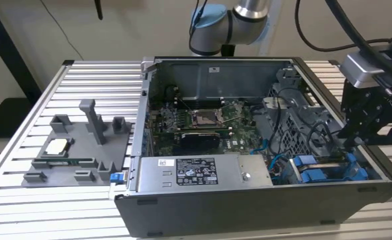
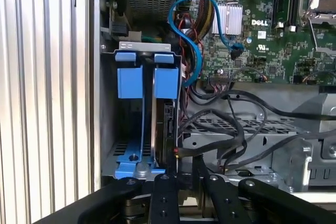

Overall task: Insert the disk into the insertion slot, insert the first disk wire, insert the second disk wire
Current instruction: 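Insert the second disk wire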

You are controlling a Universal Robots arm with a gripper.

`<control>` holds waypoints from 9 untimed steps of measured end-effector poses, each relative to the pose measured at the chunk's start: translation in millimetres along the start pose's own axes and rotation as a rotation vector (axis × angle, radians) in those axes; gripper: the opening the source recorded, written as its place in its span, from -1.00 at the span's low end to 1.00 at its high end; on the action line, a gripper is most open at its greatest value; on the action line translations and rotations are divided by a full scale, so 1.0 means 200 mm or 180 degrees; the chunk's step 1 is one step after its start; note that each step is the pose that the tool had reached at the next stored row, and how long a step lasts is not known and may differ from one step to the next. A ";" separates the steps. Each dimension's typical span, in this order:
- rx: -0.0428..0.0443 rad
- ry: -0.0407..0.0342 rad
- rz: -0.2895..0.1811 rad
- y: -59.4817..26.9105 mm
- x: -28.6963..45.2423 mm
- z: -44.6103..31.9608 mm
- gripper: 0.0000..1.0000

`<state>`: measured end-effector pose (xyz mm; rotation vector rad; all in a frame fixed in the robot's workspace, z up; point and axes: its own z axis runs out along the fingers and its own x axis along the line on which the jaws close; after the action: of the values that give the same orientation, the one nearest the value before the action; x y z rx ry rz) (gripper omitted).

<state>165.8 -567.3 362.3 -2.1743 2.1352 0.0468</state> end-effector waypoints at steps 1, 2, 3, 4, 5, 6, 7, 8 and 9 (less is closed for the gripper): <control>-0.0004 0.0000 0.0000 -0.009 -0.002 0.000 -0.47; -0.0007 0.0000 0.0001 -0.018 -0.003 0.001 -0.47; -0.0012 0.0000 0.0001 -0.029 -0.003 0.002 -0.47; -0.0017 0.0000 0.0002 -0.039 -0.003 0.002 -0.47; -0.0020 -0.0001 0.0002 -0.046 -0.003 0.003 -0.47; -0.0023 0.0000 0.0002 -0.052 -0.003 0.003 -0.47; -0.0027 0.0000 0.0002 -0.057 -0.003 0.003 -0.47; -0.0030 -0.0001 0.0003 -0.062 -0.003 0.003 -0.47; -0.0032 -0.0001 0.0003 -0.067 -0.003 0.003 -0.51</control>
<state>179.2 -566.5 362.3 -2.1786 2.1406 0.0580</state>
